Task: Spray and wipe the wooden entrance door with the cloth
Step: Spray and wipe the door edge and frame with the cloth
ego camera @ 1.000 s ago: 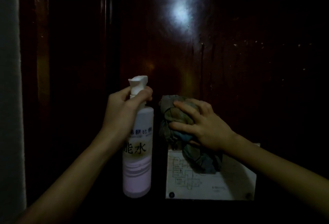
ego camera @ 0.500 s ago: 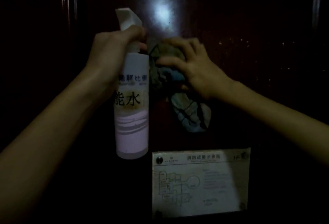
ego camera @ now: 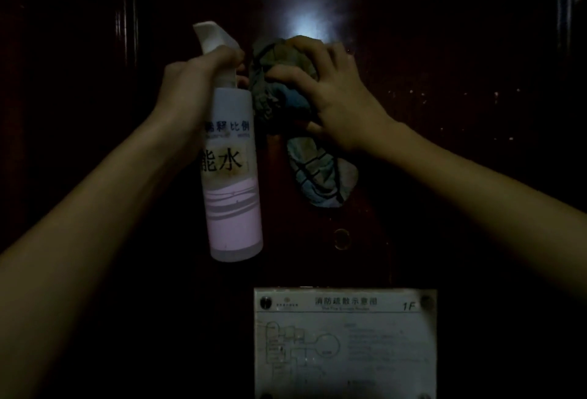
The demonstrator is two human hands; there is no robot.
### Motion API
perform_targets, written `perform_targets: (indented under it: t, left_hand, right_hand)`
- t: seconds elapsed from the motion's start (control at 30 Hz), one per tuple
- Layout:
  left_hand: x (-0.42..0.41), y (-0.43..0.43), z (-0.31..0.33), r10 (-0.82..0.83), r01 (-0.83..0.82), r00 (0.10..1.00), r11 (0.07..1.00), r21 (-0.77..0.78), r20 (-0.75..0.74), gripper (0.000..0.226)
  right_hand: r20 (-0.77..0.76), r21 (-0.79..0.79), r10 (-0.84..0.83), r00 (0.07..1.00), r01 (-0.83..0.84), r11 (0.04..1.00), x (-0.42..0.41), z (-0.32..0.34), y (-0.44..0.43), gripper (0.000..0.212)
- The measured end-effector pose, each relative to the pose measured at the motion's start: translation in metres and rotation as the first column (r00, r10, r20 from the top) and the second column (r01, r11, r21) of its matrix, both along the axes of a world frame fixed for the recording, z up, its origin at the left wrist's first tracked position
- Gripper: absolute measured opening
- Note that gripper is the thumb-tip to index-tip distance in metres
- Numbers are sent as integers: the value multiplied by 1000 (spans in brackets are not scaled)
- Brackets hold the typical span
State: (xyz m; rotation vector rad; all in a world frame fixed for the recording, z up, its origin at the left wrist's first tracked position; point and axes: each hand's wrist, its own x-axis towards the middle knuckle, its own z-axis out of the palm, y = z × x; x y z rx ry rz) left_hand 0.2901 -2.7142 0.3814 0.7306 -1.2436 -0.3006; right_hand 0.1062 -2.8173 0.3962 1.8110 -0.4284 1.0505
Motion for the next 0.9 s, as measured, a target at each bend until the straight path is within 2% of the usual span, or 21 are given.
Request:
perform_targets:
  t: [0.13, 0.37, 0.57, 0.77, 0.9]
  left_hand:
    - [-6, 4, -4, 25, -25, 999, 1000, -4, -24, 25]
    - [-29, 5, -17, 106, -105, 994, 994, -9, 35, 14]
    - [-61, -1, -41, 60, -60, 998, 997, 44, 16, 13]
    - [-87, -14, -85, 59, -67, 994, 993, 93, 89, 15]
    - [-106, -16, -108, 59, -73, 994, 986, 152, 90, 31]
  right_hand:
    - [-33, -21, -23, 999, 22, 1000, -3, -1, 0, 69]
    - [-14, 8, -51, 999, 51, 999, -20, -17, 1, 71]
    - [-26, 44, -37, 999, 38, 998, -50, -47, -3, 75]
    - [-9, -83, 124, 992, -124, 989, -79, -91, -22, 54]
    - [26, -25, 65, 998, -65, 998, -92, -126, -26, 67]
